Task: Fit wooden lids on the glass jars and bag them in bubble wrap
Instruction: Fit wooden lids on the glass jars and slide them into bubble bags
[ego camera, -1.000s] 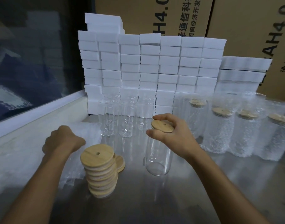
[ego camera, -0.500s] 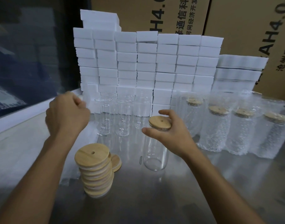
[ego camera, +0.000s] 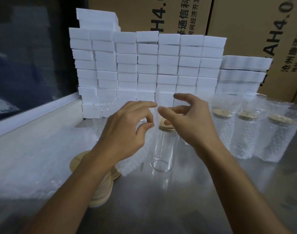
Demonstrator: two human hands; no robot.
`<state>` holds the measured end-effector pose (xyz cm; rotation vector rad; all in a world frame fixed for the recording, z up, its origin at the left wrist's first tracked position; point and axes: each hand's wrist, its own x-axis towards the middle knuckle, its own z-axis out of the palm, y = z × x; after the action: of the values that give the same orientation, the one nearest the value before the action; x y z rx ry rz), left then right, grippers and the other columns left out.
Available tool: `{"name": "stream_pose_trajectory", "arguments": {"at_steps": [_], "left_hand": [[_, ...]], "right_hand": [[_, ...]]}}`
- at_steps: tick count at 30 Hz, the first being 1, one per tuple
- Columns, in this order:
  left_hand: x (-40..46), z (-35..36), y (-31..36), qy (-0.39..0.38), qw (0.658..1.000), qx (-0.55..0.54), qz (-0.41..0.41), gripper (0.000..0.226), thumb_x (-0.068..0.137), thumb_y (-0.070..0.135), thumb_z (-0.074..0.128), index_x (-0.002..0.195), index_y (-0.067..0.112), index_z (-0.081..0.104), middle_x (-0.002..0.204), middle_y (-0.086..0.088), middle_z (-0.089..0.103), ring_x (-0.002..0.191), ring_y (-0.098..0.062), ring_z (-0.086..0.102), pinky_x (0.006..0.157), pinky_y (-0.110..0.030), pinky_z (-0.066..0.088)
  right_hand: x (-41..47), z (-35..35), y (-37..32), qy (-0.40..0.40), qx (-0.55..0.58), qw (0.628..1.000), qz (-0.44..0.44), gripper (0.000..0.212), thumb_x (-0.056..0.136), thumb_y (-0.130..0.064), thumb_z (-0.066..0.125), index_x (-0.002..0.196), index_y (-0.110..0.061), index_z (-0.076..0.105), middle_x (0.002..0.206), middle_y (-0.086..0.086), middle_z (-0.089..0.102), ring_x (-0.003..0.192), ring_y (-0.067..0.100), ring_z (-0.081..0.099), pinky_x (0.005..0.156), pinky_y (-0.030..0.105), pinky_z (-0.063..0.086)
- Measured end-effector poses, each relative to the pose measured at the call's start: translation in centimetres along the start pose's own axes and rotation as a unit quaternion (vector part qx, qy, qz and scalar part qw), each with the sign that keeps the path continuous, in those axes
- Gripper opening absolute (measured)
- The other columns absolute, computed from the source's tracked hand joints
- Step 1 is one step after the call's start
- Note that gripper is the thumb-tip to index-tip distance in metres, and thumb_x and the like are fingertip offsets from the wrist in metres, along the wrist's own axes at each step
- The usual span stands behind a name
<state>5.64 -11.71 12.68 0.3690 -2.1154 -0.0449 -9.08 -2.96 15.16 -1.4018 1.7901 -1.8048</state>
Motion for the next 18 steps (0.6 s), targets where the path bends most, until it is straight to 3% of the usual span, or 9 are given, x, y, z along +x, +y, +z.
{"name": "stream_pose_trajectory", "arguments": {"at_steps": [2, 4, 7, 11, 15, 18], "left_hand": [[-0.1, 0.3, 0.0, -0.023, 1.000, -0.011, 0.002, 0.012, 0.084, 0.007, 0.072, 0.082, 0.014, 0.064, 0.129, 0.011, 0.062, 0.120, -0.014, 0.057, 0.090, -0.042, 0.052], [-0.2, 0.5, 0.0, -0.029, 0.999, -0.022, 0.006, 0.013, 0.085, 0.005, 0.071, 0.083, 0.014, 0.062, 0.128, 0.015, 0.060, 0.120, -0.013, 0.058, 0.090, -0.042, 0.052], [-0.2, 0.7, 0.0, -0.049, 0.997, -0.058, 0.013, 0.011, 0.085, 0.004, 0.071, 0.087, 0.012, 0.064, 0.109, 0.018, 0.064, 0.100, -0.015, 0.066, 0.082, -0.039, 0.055], [-0.5, 1.1, 0.7, -0.066, 0.984, -0.159, -0.040, 0.010, 0.083, 0.004, 0.073, 0.084, 0.011, 0.067, 0.093, 0.010, 0.071, 0.094, -0.007, 0.067, 0.089, -0.031, 0.055], [-0.2, 0.8, 1.4, -0.019, 0.941, -0.319, -0.108, 0.013, 0.079, 0.008, 0.076, 0.088, 0.011, 0.067, 0.121, 0.001, 0.064, 0.108, -0.012, 0.067, 0.088, -0.029, 0.056], [0.3, 0.6, 1.8, 0.076, 0.918, -0.338, -0.195, 0.018, 0.077, 0.019, 0.074, 0.092, 0.014, 0.066, 0.112, 0.003, 0.065, 0.084, -0.016, 0.072, 0.075, -0.032, 0.059]], "right_hand": [[0.2, 0.1, 0.4, -0.005, -0.017, 1.000, 0.021, 0.057, 0.085, -0.036, 0.079, 0.134, -0.023, 0.053, 0.085, -0.006, 0.075, 0.067, 0.006, 0.074, 0.055, 0.014, 0.050], [0.2, 0.1, 0.5, -0.040, -0.034, 0.997, 0.048, 0.062, 0.082, -0.054, 0.076, 0.132, -0.029, 0.050, 0.081, -0.008, 0.076, 0.074, 0.007, 0.075, 0.064, 0.022, 0.054], [0.1, 0.4, 0.3, -0.081, 0.030, 0.994, 0.066, 0.064, 0.078, -0.065, 0.073, 0.127, -0.028, 0.054, 0.076, -0.016, 0.075, 0.069, 0.004, 0.074, 0.052, 0.016, 0.052], [0.4, 0.5, 0.8, -0.072, 0.071, 0.992, 0.069, 0.043, 0.083, -0.038, 0.081, 0.118, -0.022, 0.062, 0.065, -0.005, 0.072, 0.060, 0.005, 0.070, 0.055, 0.016, 0.052], [0.5, 0.1, 1.0, -0.067, 0.120, 0.989, 0.062, 0.032, 0.084, -0.017, 0.082, 0.110, -0.019, 0.064, 0.067, -0.003, 0.073, 0.067, 0.014, 0.072, 0.061, 0.021, 0.057], [0.5, 0.4, 1.1, -0.028, 0.107, 0.993, 0.036, 0.024, 0.085, -0.002, 0.077, 0.100, -0.018, 0.067, 0.072, -0.003, 0.070, 0.060, 0.016, 0.069, 0.059, 0.025, 0.058]]}}
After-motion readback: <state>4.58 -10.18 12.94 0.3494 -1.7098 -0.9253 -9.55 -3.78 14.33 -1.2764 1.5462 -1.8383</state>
